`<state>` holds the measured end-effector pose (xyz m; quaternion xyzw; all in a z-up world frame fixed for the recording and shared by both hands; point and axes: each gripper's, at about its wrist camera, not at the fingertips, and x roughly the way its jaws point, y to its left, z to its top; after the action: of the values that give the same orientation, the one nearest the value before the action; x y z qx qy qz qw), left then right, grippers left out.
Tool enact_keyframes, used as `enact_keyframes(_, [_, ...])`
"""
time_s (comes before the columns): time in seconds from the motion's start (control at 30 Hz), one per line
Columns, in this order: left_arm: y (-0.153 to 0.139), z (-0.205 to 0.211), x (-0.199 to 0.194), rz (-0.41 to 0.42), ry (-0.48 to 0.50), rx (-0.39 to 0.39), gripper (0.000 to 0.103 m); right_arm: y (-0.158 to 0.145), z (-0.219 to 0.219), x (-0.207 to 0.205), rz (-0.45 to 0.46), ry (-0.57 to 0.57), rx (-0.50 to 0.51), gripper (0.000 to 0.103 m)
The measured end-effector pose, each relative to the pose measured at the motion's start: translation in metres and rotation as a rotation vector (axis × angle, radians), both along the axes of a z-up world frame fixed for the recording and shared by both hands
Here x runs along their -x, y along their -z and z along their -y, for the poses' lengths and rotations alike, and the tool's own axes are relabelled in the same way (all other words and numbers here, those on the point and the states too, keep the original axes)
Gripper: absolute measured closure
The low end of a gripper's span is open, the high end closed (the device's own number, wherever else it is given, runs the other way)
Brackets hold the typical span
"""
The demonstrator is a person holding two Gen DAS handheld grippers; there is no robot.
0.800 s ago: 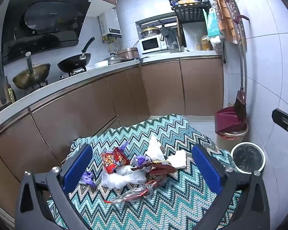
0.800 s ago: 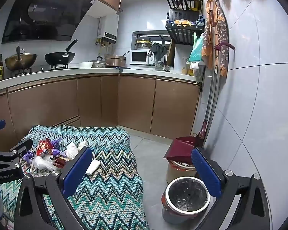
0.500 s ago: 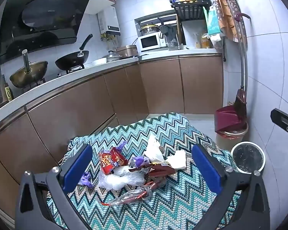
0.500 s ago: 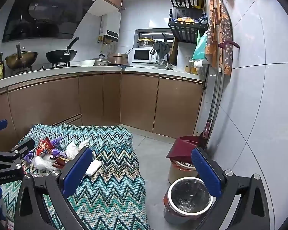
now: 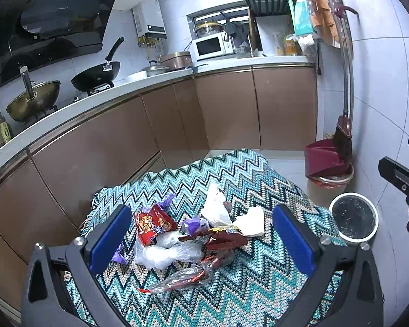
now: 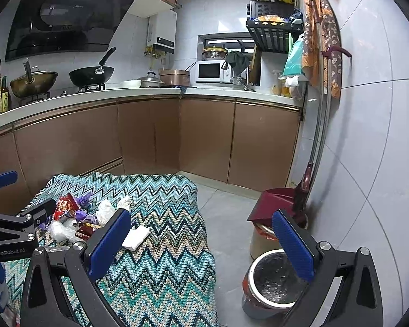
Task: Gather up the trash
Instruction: 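Move both tools toward the trash pile on the blanket, then grasp the clear plastic bag with left tool while right tool grasps white tissue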
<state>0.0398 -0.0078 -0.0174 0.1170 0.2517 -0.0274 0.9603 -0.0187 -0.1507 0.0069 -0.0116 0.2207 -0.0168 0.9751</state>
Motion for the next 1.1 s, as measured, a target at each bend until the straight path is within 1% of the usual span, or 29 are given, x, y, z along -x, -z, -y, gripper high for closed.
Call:
enact_keyframes(0.07, [0.002, -0.001, -0.004, 0.006, -0.005, 0.003, 0.000, 0.002, 0.000, -0.004, -0.007, -0.009, -0.006, 0.000])
enact_keyframes(0.2, [0.005, -0.005, -0.011, -0.034, -0.019, -0.007, 0.000, 0.006, -0.001, -0.012, -0.018, -0.026, -0.014, 0.000])
enact_keyframes(0.27, [0.005, -0.013, -0.015, -0.026, -0.035, -0.007, 0.000, 0.008, -0.002, -0.016, -0.026, -0.040, -0.019, 0.000])
enact_keyframes(0.33, [0.004, -0.026, -0.020, -0.019, -0.060, 0.000, 0.000, 0.011, -0.003, -0.021, -0.039, -0.061, -0.030, 0.004])
enact_keyframes(0.43, [0.005, -0.055, -0.027, -0.037, -0.112, 0.013, 0.000, 0.016, -0.003, -0.030, -0.071, -0.090, -0.059, 0.014])
enact_keyframes(0.47, [0.005, -0.063, -0.028, -0.037, -0.126, 0.006, 0.000, 0.019, -0.003, -0.033, -0.084, -0.102, -0.068, 0.019])
enact_keyframes(0.5, [0.008, -0.076, -0.030, -0.047, -0.147, 0.032, 0.000, 0.022, -0.004, -0.037, -0.100, -0.115, -0.078, 0.024])
enact_keyframes(0.53, [0.011, -0.085, -0.031, -0.052, -0.162, 0.037, 0.000, 0.025, -0.005, -0.042, -0.118, -0.127, -0.087, 0.027])
enact_keyframes(0.57, [0.010, -0.094, -0.031, -0.048, -0.174, 0.014, 0.000, 0.030, -0.007, -0.047, -0.140, -0.141, -0.096, 0.032])
enact_keyframes(0.6, [0.015, -0.107, -0.031, -0.059, -0.193, 0.010, 0.000, 0.034, -0.009, -0.051, -0.156, -0.151, -0.102, 0.038])
enact_keyframes(0.63, [0.015, -0.114, -0.030, -0.052, -0.204, -0.017, 0.000, 0.039, -0.012, -0.057, -0.178, -0.167, -0.113, 0.040])
enact_keyframes(0.7, [0.024, -0.131, -0.029, -0.079, -0.231, -0.018, 0.001, 0.047, -0.018, -0.066, -0.212, -0.195, -0.129, 0.043])
enact_keyframes(0.77, [0.038, -0.147, -0.030, -0.099, -0.260, -0.006, 0.005, 0.058, -0.025, -0.077, -0.251, -0.221, -0.134, 0.045])
enact_keyframes(0.8, [0.043, -0.153, -0.030, -0.123, -0.269, -0.002, 0.013, 0.063, -0.027, -0.083, -0.267, -0.231, -0.140, 0.045])
enact_keyframes(0.83, [0.051, -0.160, -0.031, -0.156, -0.273, 0.015, 0.023, 0.069, -0.031, -0.089, -0.285, -0.242, -0.146, 0.045])
enact_keyframes(0.93, [0.077, -0.172, -0.031, -0.254, -0.242, 0.074, 0.041, 0.085, -0.043, -0.109, -0.340, -0.272, -0.149, 0.047])
enact_keyframes(1.03, [0.098, -0.172, -0.029, -0.319, -0.179, 0.093, 0.047, 0.104, -0.053, -0.128, -0.402, -0.301, -0.161, 0.048])
enact_keyframes(1.1, [0.108, -0.169, -0.032, -0.350, -0.148, 0.115, 0.049, 0.118, -0.059, -0.143, -0.452, -0.312, -0.174, 0.048])
